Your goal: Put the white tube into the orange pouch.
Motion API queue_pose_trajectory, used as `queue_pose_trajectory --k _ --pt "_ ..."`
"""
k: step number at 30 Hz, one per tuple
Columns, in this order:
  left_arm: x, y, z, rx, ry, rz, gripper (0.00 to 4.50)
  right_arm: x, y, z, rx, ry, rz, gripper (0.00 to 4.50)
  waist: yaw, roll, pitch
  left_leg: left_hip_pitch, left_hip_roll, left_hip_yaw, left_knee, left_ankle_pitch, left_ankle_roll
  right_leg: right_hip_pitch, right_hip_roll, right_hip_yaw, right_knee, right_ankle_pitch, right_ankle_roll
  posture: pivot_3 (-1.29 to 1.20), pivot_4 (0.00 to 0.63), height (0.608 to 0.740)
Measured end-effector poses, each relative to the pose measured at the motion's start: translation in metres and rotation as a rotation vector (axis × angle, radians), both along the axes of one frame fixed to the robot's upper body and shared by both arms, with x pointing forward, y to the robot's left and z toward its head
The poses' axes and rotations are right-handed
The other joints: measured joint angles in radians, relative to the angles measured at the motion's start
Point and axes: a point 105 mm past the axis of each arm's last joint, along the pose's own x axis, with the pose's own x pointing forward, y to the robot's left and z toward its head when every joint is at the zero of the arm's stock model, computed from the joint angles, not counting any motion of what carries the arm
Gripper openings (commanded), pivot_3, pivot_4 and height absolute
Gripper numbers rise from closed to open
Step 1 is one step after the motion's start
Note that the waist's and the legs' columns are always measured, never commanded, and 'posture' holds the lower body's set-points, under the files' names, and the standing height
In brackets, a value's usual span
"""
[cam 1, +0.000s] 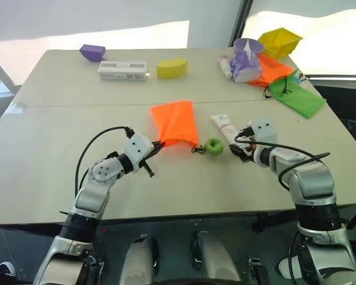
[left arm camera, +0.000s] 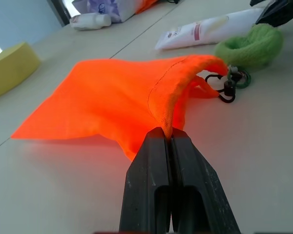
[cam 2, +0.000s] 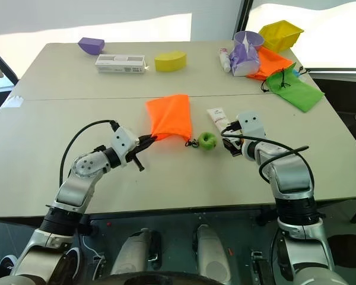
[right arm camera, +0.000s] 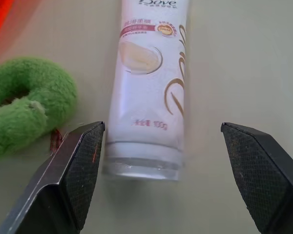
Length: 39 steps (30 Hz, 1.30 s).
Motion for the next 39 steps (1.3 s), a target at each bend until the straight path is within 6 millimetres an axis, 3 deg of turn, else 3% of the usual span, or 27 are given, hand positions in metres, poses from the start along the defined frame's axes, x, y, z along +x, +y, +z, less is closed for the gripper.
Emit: queue_pose_trajectory --k 5,8,10,11,31,37,39 --pt "0.0 0.0 0.001 -0.001 -0.002 -0.001 0.0 0.0 0.0 -0.005 0.024 0.034 -0.012 3.97 0.0 0.0 0.0 0.0 0.0 0.0 0.0 0.0 0.0 0.0 0.0 0.0 0.0 0.0 0.0 0.0 0.15 0.74" --pt "-0.001 0.0 0.0 -0.002 0.0 0.0 0.0 0.001 -0.001 -0.006 0.067 0.049 -0.022 3.19 -0.001 0.0 0.0 0.0 0.0 0.0 0.0 0.0 0.0 0.0 0.0 0.0 0.0 0.0 0.0 0.0 0.15 0.74" --pt "-0.001 -0.001 0.001 -0.004 -0.001 -0.001 0.0 0.002 0.001 -0.006 0.084 0.052 -0.021 2.13 -0.001 0.0 0.0 0.0 0.0 0.0 0.0 0.0 0.0 0.0 0.0 0.0 0.0 0.0 0.0 0.0 0.15 0.74" --pt "-0.001 -0.001 0.001 -0.004 -0.002 -0.001 0.0 0.002 0.001 -0.006 0.084 0.051 -0.021 1.81 -0.001 0.0 0.0 0.0 0.0 0.0 0.0 0.0 0.0 0.0 0.0 0.0 0.0 0.0 0.0 0.0 0.15 0.74" --pt "-0.001 -0.002 0.001 -0.009 -0.002 -0.001 0.0 0.0 -0.004 0.004 0.051 0.03 0.011 1.81 -0.001 0.001 0.0 -0.001 0.0 0.0 -0.002 0.0 0.0 -0.001 0.0 0.0 -0.001 0.0 0.0 0.0 0.15 0.74" --pt "-0.001 -0.002 0.001 -0.009 -0.001 -0.002 0.0 0.0 -0.005 0.011 -0.037 -0.007 0.044 1.81 -0.001 0.001 0.001 -0.001 0.0 0.0 -0.002 0.0 0.0 -0.001 0.0 0.0 -0.002 0.0 0.0 0.0 0.15 0.74" --pt "-0.001 -0.002 0.001 -0.008 -0.001 -0.002 0.0 -0.001 -0.006 0.018 -0.157 -0.057 0.101 1.81 -0.001 0.001 0.001 -0.001 0.0 0.0 -0.003 0.0 0.0 -0.001 0.0 0.0 -0.003 0.0 0.0 0.0 0.15 0.74"
